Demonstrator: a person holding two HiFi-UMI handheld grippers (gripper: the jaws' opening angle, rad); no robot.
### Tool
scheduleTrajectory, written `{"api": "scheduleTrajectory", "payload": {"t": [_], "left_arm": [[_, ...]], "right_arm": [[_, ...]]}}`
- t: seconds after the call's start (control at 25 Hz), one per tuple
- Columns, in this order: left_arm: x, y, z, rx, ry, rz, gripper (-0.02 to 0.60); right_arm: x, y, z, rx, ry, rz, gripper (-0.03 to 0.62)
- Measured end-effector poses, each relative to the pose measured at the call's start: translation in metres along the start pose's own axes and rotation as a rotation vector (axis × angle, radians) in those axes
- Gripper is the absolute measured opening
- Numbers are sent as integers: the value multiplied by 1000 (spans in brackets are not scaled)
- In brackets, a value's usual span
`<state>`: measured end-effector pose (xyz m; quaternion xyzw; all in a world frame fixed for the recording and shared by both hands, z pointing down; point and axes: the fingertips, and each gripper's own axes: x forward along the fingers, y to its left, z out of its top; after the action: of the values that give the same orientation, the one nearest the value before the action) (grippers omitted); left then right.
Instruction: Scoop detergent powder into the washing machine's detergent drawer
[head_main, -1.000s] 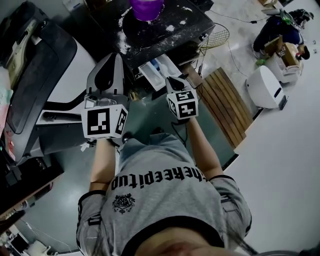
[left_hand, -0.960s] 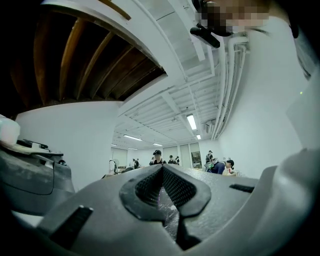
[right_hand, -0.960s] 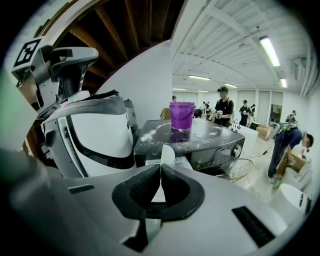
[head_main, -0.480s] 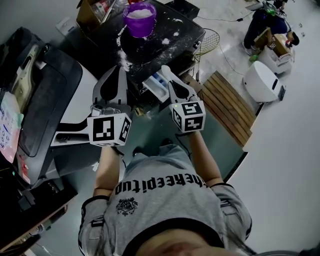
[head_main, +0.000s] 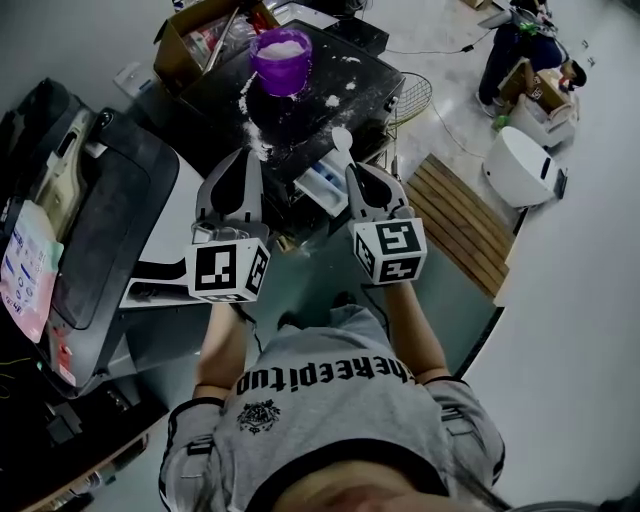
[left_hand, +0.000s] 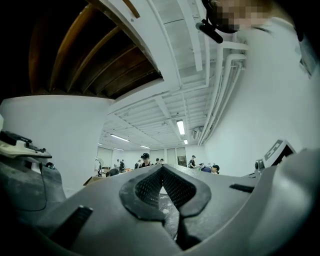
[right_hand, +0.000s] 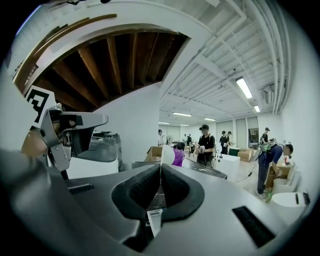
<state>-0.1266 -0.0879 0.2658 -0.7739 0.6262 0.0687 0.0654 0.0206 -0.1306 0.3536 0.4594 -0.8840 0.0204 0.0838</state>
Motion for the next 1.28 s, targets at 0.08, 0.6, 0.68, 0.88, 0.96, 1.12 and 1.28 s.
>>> {"api": "scheduleTrajectory", "payload": {"t": [0.08, 0.6, 0.68, 0.88, 0.96, 1.12, 1.28], "left_arm": [[-3, -1, 4, -2, -6, -8, 3], [-27, -7, 26, -3, -50, -44, 3], [-31, -7, 29, -1, -56, -46, 3], [-40, -4, 34, -2, -65, -49, 3], [-44, -3, 35, -5, -68, -52, 3], [-52, -3, 36, -6, -71, -58, 3], [-59, -3, 38, -6, -73, -67, 3]], "right_arm": [[-6, 1, 9, -5, -24, -13, 6], [-50, 6, 49, -57, -151, -104, 6], [-56, 8, 53, -64, -168, -116, 6], [-71, 12, 63, -78, -203, -149, 6], [-77, 13, 65, -83, -215, -165, 6], [-88, 17, 68, -92, -236, -189, 6], [-97, 22, 68, -90, -256, -210, 6]]}}
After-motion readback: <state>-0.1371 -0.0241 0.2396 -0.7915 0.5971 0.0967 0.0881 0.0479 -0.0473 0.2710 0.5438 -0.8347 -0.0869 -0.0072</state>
